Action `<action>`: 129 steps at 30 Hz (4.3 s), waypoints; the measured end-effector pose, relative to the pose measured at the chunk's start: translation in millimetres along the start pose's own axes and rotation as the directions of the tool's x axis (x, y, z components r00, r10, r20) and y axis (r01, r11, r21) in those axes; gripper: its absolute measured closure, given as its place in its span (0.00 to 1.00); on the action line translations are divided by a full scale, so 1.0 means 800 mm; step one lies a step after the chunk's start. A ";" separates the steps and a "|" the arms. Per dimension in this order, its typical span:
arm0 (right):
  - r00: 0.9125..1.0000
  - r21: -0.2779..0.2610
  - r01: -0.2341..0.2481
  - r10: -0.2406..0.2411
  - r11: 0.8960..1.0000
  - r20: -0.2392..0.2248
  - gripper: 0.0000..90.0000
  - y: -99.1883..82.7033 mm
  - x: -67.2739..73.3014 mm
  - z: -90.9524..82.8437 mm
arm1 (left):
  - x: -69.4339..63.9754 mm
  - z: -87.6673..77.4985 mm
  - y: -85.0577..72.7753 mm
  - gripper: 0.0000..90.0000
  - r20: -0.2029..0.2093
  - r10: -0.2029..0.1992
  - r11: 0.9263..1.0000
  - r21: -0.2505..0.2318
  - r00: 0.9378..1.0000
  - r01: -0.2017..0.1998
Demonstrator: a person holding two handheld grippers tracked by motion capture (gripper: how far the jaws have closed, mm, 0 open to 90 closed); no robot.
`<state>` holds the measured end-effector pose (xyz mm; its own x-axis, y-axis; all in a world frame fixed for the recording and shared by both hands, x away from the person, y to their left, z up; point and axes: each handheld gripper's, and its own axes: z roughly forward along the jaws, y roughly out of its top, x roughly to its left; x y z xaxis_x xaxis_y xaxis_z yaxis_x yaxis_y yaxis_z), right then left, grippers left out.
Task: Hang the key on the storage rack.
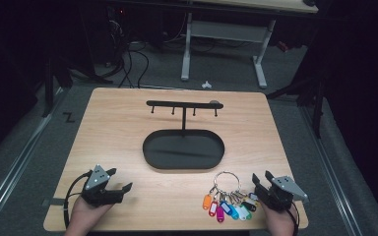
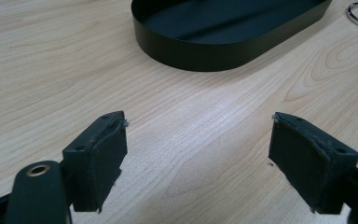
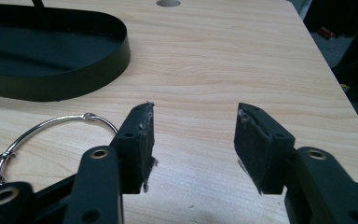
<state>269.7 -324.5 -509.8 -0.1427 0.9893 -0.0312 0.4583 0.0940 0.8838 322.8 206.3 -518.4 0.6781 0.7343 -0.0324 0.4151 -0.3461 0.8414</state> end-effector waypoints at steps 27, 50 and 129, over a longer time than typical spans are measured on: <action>0.998 0.032 0.005 -0.003 0.999 -0.068 0.51 0.008 0.008 0.002 | 0.006 -0.002 -0.002 0.22 -0.034 -0.039 0.999 -0.001 0.999 0.039; 0.991 0.351 0.100 -0.062 0.931 -0.119 0.53 0.061 0.006 0.024 | 0.005 -0.001 0.000 0.23 -0.014 -0.016 1.000 -0.008 1.000 0.015; 0.753 0.659 0.657 -0.294 0.366 -0.588 0.78 0.122 0.083 0.167 | -0.001 -0.001 0.001 0.22 0.032 0.016 1.000 0.001 0.999 -0.016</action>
<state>422.3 -234.4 -488.0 -0.7585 0.6517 -0.0088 0.6517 0.7585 -0.0045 321.8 205.6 -517.6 0.7037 0.7095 -0.0365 0.4050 -0.3584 0.8411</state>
